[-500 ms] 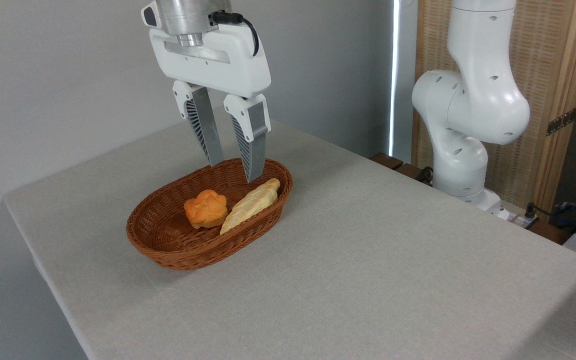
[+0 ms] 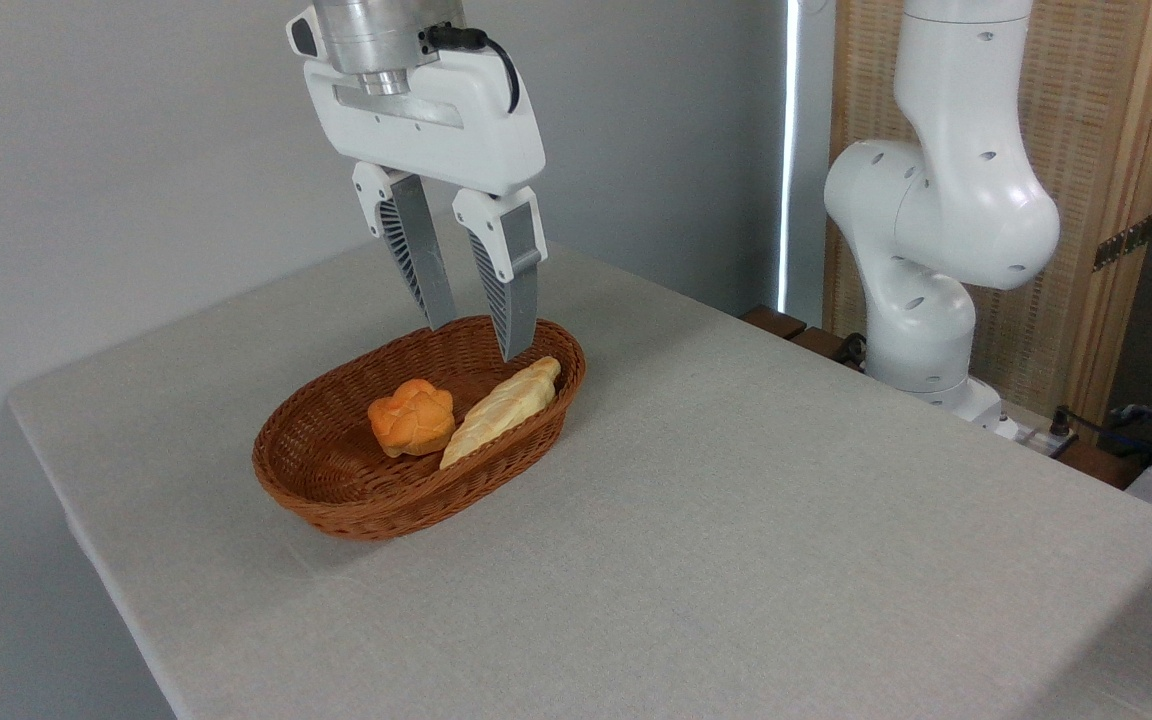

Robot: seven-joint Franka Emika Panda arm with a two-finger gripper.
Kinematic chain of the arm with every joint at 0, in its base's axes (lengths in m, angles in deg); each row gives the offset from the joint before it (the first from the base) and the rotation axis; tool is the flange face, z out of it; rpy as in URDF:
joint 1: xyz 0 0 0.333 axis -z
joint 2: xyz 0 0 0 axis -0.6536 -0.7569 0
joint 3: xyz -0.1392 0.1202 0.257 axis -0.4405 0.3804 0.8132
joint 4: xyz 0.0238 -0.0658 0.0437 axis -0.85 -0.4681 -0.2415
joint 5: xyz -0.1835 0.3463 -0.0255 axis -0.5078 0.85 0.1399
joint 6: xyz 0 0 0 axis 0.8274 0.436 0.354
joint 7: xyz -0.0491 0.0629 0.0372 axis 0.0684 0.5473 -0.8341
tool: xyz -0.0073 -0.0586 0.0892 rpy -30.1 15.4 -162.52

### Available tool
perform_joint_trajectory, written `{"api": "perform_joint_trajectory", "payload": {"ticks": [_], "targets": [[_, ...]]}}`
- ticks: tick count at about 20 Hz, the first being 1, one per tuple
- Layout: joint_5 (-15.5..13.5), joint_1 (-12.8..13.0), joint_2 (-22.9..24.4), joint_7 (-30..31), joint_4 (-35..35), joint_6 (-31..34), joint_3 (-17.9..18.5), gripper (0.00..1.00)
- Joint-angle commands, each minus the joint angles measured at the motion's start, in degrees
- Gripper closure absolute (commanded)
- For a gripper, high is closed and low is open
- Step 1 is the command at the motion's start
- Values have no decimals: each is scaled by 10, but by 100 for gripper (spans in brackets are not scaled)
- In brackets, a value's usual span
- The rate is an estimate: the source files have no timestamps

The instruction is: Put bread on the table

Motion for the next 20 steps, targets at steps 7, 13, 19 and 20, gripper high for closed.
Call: {"api": "perform_joint_trajectory", "payload": {"ticks": [7,13,19,20], "targets": [[-9,33,25,-2,-64,-58,0,0],[-11,65,41,-3,-108,-86,-4,0],[-69,105,60,-3,-206,-233,-3,0],[-90,105,65,-2,-221,-260,-3,0]]}}
